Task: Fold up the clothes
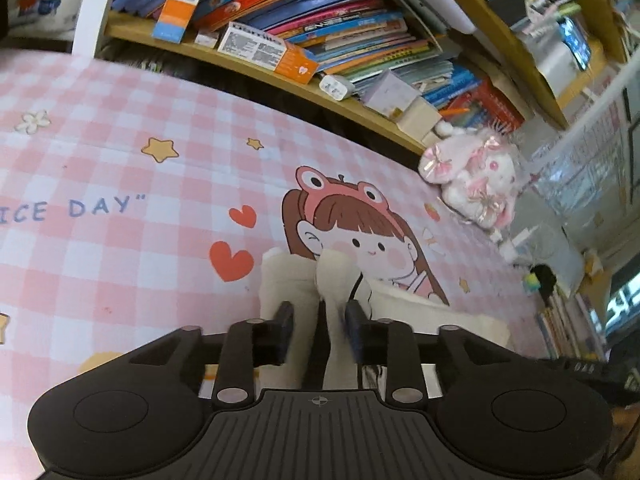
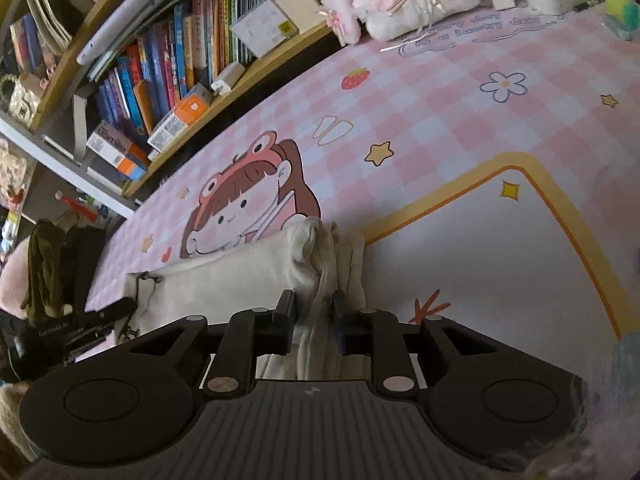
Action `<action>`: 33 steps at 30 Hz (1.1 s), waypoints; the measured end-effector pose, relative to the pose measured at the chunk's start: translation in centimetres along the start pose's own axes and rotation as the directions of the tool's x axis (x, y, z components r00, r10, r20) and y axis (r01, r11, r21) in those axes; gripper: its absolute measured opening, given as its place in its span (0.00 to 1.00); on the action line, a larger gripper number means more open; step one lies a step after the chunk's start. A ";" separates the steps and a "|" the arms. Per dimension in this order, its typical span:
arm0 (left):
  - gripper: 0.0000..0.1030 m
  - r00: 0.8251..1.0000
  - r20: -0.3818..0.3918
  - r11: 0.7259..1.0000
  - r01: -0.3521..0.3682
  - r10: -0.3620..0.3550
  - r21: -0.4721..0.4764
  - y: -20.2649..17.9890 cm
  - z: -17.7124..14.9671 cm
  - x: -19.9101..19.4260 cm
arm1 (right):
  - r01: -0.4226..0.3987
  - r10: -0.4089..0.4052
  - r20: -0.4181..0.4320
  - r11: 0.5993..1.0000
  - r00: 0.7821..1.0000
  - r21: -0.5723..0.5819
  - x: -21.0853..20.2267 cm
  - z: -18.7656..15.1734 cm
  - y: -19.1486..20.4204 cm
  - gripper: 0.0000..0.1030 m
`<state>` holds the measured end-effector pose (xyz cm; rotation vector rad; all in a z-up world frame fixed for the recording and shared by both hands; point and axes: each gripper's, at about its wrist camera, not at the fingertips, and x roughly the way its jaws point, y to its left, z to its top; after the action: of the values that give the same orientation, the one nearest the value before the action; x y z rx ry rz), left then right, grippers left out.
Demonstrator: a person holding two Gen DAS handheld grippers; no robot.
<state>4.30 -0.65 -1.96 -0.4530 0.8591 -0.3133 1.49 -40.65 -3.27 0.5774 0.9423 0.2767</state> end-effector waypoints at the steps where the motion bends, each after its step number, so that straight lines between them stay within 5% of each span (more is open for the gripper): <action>1: 0.35 1.000 -0.007 1.000 0.007 -0.007 0.004 0.1 -0.2 -0.4 | -0.001 0.001 0.002 1.000 1.000 0.012 -0.3 -0.1 0.0 0.23; 5: 0.42 0.999 -0.031 1.000 0.007 -0.007 -0.009 0.2 -1.4 -0.9 | 0.004 -0.004 -0.007 0.999 1.000 0.046 -1.4 -0.7 0.3 0.40; 9: 0.38 0.999 -0.034 0.999 0.016 -0.018 -0.044 0.4 -2.7 -1.0 | 0.015 -0.013 -0.028 0.998 1.000 0.054 -2.1 -1.7 0.7 0.44; 11: 0.35 0.999 -0.026 0.997 0.033 -0.035 -0.070 0.6 -2.9 -1.0 | 0.017 -0.015 -0.040 0.998 0.999 0.066 -2.2 -2.3 0.7 0.35; 13: 0.10 0.998 -0.020 0.993 0.064 -0.067 -0.099 0.8 -2.8 -1.2 | 0.027 -0.023 -0.048 0.996 0.999 0.086 -1.9 -2.6 0.4 0.20; 14: 0.06 0.996 -0.010 0.990 0.086 -0.088 -0.109 0.8 -2.8 -1.5 | 0.033 -0.028 -0.052 0.995 0.998 0.096 -1.8 -2.7 0.2 0.14; 19: 0.06 0.995 0.003 0.988 0.096 -0.097 -0.122 1.0 -3.1 -1.6 | 0.033 -0.029 -0.038 0.994 0.999 0.108 -1.4 -2.7 -0.4 0.10; 24: 0.18 0.998 -0.007 0.993 0.059 -0.060 -0.101 1.1 -3.2 -1.3 | 0.047 -0.043 -0.037 0.994 0.998 0.100 -1.1 -3.0 -0.2 0.11; 28: 0.54 1.000 -0.013 1.000 -0.002 0.002 -0.029 0.5 -3.2 -1.9 | 0.050 -0.048 -0.020 0.992 0.999 0.116 -1.5 -3.1 -0.1 0.15; 33: 0.69 0.999 -0.014 0.999 -0.029 0.029 -0.032 0.5 -3.5 -2.6 | 0.062 -0.062 -0.004 0.989 0.998 0.135 -2.2 -3.3 0.3 0.39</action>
<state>0.00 0.02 -2.53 -0.4682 0.8846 -0.2767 -2.43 -40.27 -3.10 0.6706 0.9821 0.1583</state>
